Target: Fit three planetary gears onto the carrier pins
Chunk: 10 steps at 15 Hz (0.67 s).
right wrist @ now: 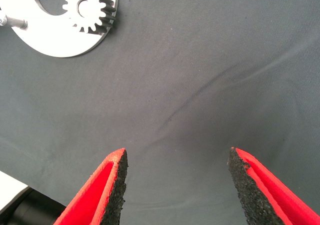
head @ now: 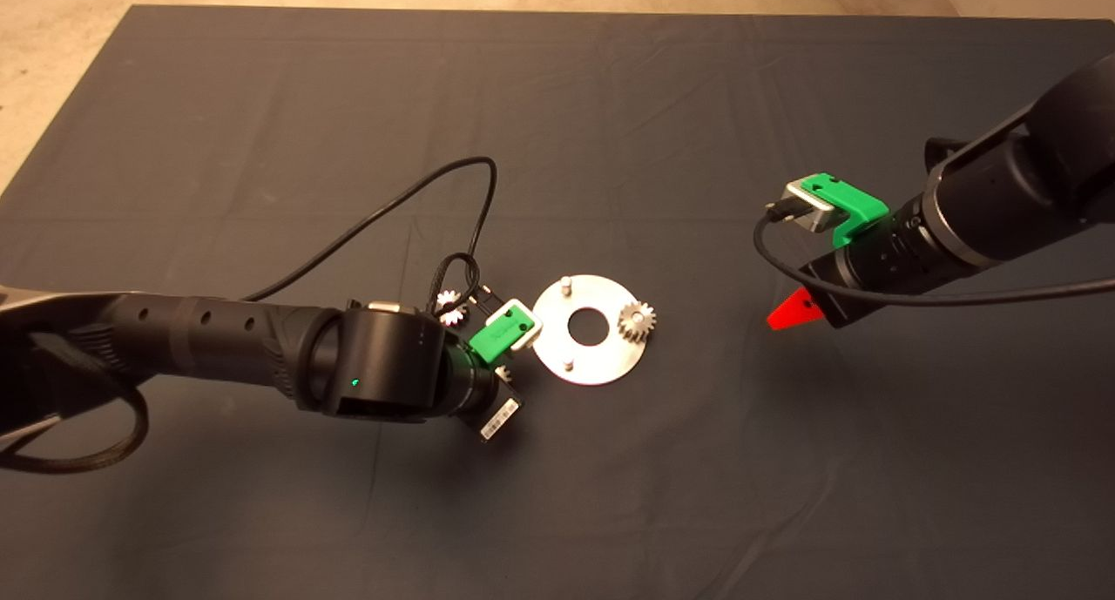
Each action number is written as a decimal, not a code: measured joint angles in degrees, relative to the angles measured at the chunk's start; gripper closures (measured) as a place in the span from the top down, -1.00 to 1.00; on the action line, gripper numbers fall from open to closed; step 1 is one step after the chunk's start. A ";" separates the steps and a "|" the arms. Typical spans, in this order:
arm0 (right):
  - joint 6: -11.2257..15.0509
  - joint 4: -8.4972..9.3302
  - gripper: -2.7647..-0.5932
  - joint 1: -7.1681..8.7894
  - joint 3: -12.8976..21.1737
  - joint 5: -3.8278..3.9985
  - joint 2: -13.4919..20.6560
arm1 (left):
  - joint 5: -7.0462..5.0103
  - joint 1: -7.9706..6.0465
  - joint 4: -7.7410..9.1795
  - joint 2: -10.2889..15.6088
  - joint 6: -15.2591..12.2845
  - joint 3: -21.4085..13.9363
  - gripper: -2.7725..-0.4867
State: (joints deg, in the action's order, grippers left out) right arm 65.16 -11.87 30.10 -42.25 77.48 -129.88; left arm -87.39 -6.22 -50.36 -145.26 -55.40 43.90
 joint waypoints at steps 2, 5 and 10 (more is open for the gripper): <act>0.00 0.00 -0.19 -0.11 0.00 -0.01 0.00 | 0.02 0.00 0.00 0.00 0.00 0.00 -0.46; 0.00 0.00 -0.19 -0.09 0.00 -0.74 -0.13 | 0.00 0.00 0.00 0.00 0.01 0.00 -0.51; 0.00 0.00 -0.19 -0.09 0.09 -0.83 -0.13 | 0.02 0.00 0.00 0.00 0.00 0.00 -0.55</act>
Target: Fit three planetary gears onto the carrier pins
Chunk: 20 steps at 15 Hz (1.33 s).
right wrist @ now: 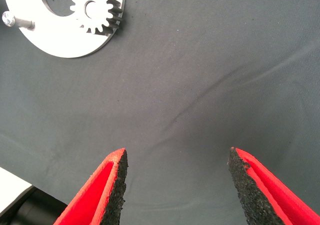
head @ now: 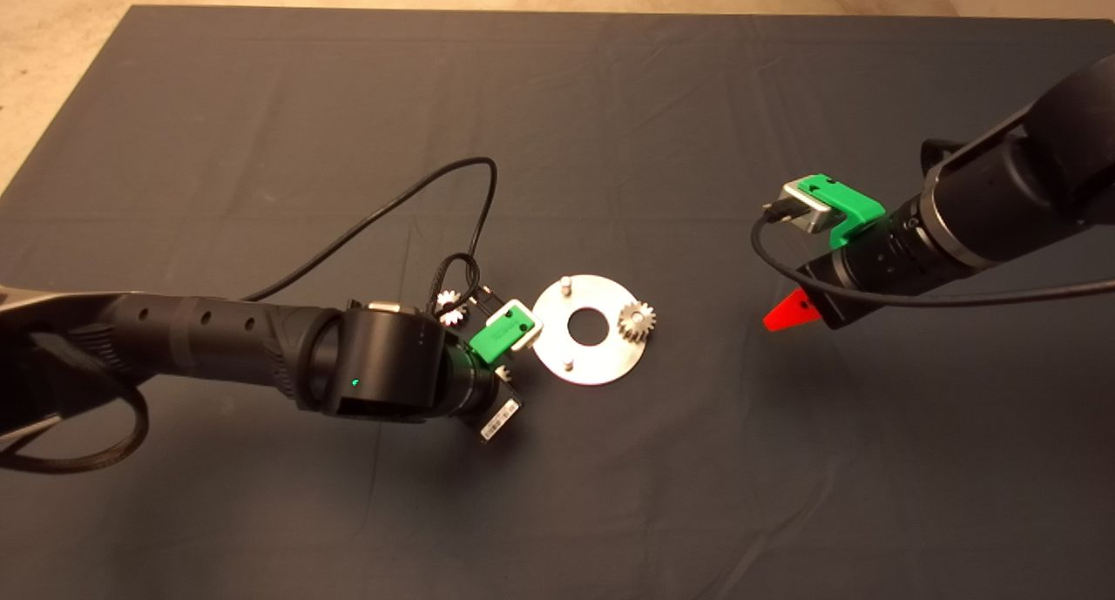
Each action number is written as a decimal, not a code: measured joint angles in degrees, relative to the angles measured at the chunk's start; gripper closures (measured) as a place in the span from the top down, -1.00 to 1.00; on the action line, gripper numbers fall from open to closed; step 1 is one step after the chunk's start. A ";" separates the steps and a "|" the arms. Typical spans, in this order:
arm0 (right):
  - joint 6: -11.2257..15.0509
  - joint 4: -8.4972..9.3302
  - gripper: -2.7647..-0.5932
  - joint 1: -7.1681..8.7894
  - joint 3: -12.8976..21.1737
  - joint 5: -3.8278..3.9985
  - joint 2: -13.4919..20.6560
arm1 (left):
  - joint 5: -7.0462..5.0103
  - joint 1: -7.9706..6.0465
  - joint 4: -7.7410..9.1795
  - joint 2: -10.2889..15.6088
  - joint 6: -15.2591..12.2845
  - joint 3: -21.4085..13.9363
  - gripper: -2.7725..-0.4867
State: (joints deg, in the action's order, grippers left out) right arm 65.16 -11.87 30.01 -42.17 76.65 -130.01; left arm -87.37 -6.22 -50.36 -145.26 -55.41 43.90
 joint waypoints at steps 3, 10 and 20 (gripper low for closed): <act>0.00 0.00 -0.19 0.00 0.00 0.02 0.00 | -0.03 0.00 0.00 0.00 0.01 0.00 -0.60; 0.00 0.00 -0.19 0.00 0.00 -0.02 0.00 | -0.11 -2.86 0.37 -0.35 0.06 -0.10 -0.71; 0.00 0.00 -0.19 0.00 0.00 -0.04 0.00 | -0.15 -9.59 6.07 -4.62 0.01 -0.66 -0.88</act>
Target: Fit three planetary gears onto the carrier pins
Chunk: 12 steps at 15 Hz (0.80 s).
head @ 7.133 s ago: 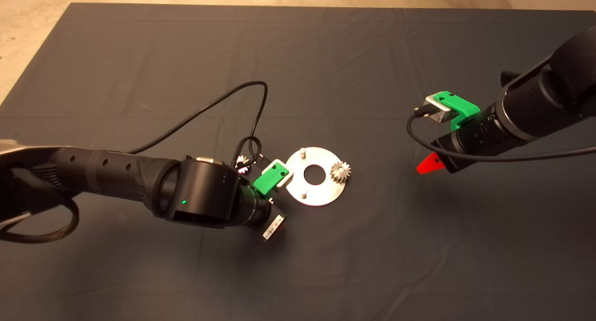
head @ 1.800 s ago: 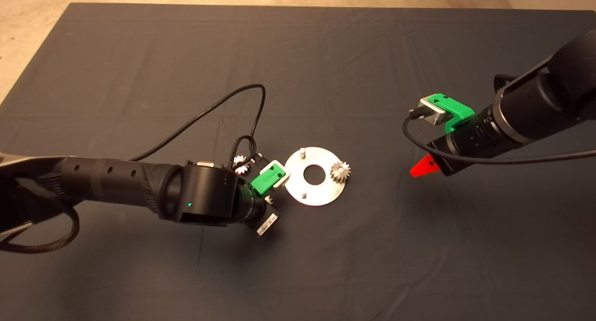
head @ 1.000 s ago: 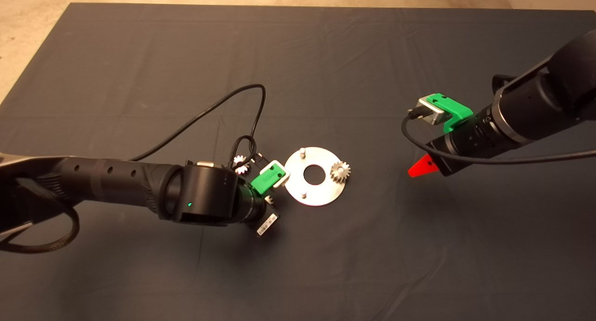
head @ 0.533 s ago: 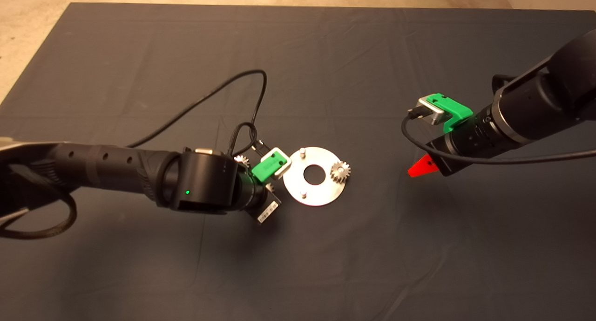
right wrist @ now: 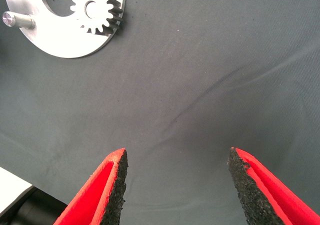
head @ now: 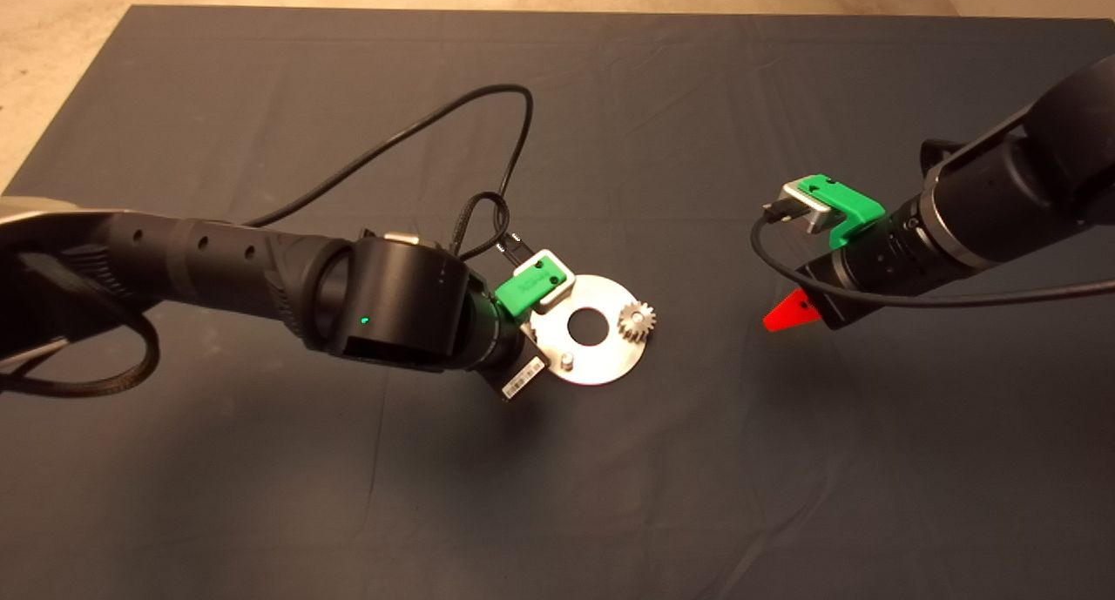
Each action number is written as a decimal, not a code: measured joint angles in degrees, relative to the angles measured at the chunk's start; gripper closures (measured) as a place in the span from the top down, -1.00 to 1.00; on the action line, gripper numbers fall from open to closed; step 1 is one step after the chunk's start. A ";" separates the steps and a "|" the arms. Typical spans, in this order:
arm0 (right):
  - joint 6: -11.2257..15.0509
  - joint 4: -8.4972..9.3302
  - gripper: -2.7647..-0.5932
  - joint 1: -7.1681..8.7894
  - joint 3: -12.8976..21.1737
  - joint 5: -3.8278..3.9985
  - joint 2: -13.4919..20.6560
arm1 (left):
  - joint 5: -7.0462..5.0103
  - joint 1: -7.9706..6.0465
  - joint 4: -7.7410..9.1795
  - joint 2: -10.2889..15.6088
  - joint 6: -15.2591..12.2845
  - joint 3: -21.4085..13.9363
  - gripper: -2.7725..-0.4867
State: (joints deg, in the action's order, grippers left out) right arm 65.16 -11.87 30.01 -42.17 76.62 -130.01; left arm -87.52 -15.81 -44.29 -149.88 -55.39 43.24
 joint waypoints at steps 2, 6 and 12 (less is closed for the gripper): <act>0.00 0.00 -0.19 0.00 0.00 0.00 0.00 | -0.04 -0.01 1.48 -1.28 -0.04 0.00 -0.88; 0.00 0.00 -0.19 0.00 0.48 0.00 0.00 | 0.04 -0.12 2.96 -2.99 -0.04 0.00 -0.89; 0.00 0.00 -0.19 0.00 0.55 -0.10 0.02 | -0.05 -0.12 4.48 -4.78 0.38 1.32 -0.90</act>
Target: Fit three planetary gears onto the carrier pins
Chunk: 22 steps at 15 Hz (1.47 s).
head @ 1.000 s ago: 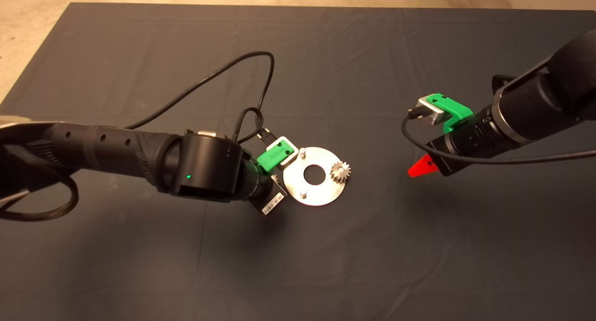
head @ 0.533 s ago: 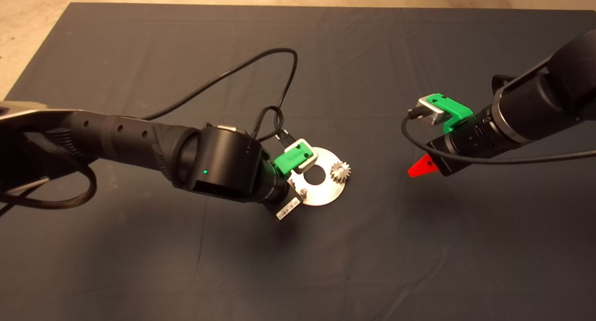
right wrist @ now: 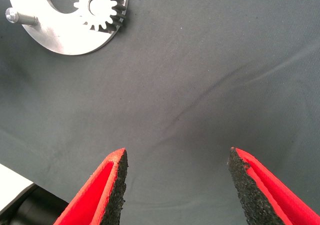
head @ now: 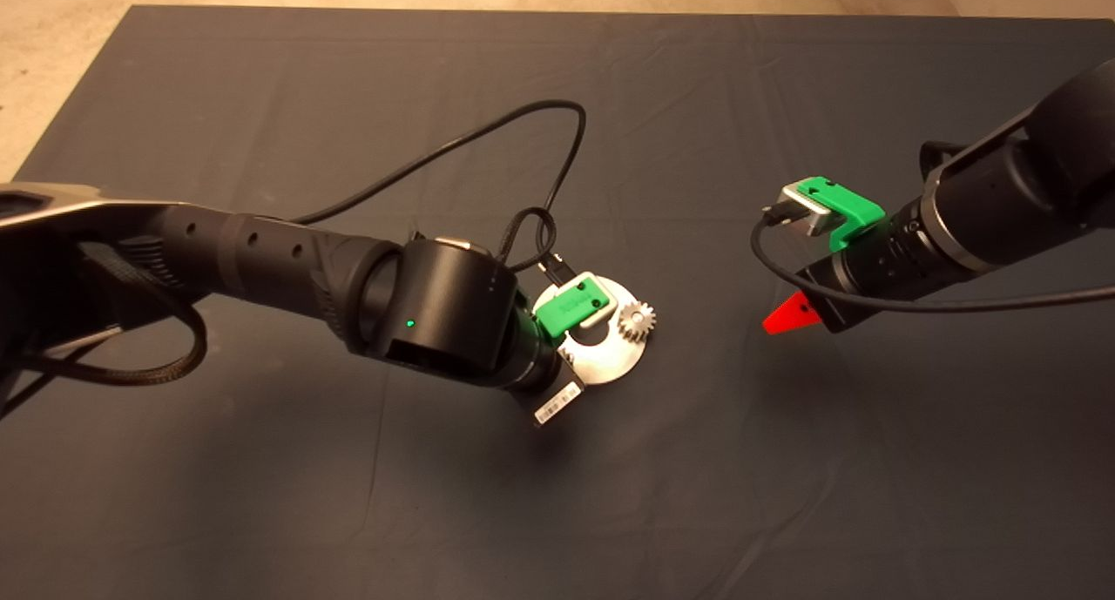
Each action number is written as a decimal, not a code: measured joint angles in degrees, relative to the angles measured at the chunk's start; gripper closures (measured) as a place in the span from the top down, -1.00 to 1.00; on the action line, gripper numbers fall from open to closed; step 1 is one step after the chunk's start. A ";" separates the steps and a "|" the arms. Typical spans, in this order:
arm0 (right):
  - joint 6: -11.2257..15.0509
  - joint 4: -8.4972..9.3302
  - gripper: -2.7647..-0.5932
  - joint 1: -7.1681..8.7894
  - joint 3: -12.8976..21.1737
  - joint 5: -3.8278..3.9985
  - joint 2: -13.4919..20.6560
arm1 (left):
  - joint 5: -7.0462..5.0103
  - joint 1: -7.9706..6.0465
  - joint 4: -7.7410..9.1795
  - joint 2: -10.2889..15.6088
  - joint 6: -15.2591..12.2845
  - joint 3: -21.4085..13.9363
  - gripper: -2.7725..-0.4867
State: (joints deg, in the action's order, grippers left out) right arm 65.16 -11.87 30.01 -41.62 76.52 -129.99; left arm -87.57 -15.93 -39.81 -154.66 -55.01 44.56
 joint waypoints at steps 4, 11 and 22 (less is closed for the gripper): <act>0.02 0.00 -0.19 0.00 0.24 -1.11 0.00 | -0.09 -0.29 2.32 -2.08 3.22 3.99 -0.90; 0.02 0.00 -0.19 0.00 0.26 -1.16 0.00 | -0.11 -0.29 4.53 -3.57 5.90 7.25 -0.90; 0.05 0.33 -0.19 -2.90 3.05 -1.07 0.35 | -0.06 -0.29 4.90 -3.90 6.53 7.89 -0.91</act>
State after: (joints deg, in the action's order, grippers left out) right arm 65.21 -11.54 27.11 -38.57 75.45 -129.63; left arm -87.63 -16.23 -34.91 -158.57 -48.48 52.44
